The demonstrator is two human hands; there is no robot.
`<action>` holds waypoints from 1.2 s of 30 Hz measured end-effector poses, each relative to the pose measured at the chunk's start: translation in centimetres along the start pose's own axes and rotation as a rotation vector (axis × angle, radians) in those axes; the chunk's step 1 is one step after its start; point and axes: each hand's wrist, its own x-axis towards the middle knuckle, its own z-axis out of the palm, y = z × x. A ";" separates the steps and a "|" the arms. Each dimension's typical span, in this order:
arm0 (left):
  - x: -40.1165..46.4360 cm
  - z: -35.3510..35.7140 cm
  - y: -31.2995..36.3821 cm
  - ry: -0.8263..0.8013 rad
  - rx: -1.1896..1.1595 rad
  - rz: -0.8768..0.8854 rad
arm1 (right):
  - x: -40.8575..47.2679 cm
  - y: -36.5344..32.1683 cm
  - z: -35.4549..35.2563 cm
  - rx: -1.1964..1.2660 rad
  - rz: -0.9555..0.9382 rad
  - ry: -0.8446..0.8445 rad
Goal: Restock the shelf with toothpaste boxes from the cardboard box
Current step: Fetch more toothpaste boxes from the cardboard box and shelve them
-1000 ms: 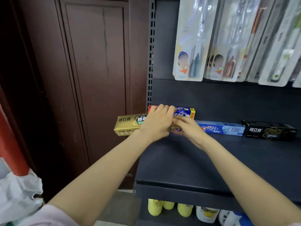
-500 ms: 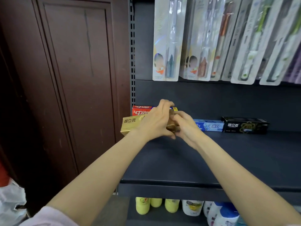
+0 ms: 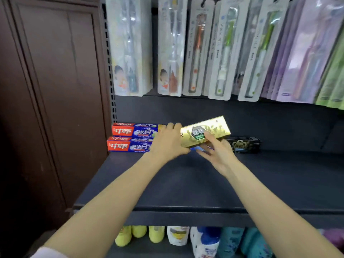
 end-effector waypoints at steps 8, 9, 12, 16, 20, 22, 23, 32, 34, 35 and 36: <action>2.6 4.5 8.4 -0.148 -0.110 0.073 | 0.9 -3.5 -12.0 -0.362 -0.148 0.225; 3.0 5.2 9.3 -0.138 -0.086 0.083 | 1.1 -3.8 -13.1 -0.563 -0.168 0.294; 4.3 7.5 12.2 -0.130 0.062 0.141 | 1.8 -4.6 -16.5 -1.163 -0.311 0.393; 6.0 10.5 14.2 -0.130 0.089 0.157 | 3.6 -5.3 -19.2 -1.746 -0.480 0.140; 7.7 12.7 14.4 -0.079 0.093 0.157 | 5.7 -5.4 -19.7 -1.954 -0.486 0.166; 8.1 13.8 13.8 -0.093 0.089 0.125 | 6.6 -5.1 -19.6 -1.988 -0.534 0.222; 8.3 14.2 13.5 -0.107 0.089 0.111 | 6.9 -4.8 -19.6 -1.994 -0.542 0.230; 7.6 13.8 14.0 -0.094 0.164 0.113 | 6.7 -4.7 -19.8 -1.811 -0.358 0.068; 7.0 13.3 15.5 -0.057 0.154 0.107 | 5.4 -5.3 -20.2 -1.675 -0.355 0.059; 6.6 13.1 16.4 -0.036 0.148 0.113 | 4.6 -5.5 -20.5 -1.618 -0.377 0.059; 6.1 12.8 17.5 -0.014 0.137 0.117 | 3.6 -5.8 -21.0 -1.565 -0.398 0.056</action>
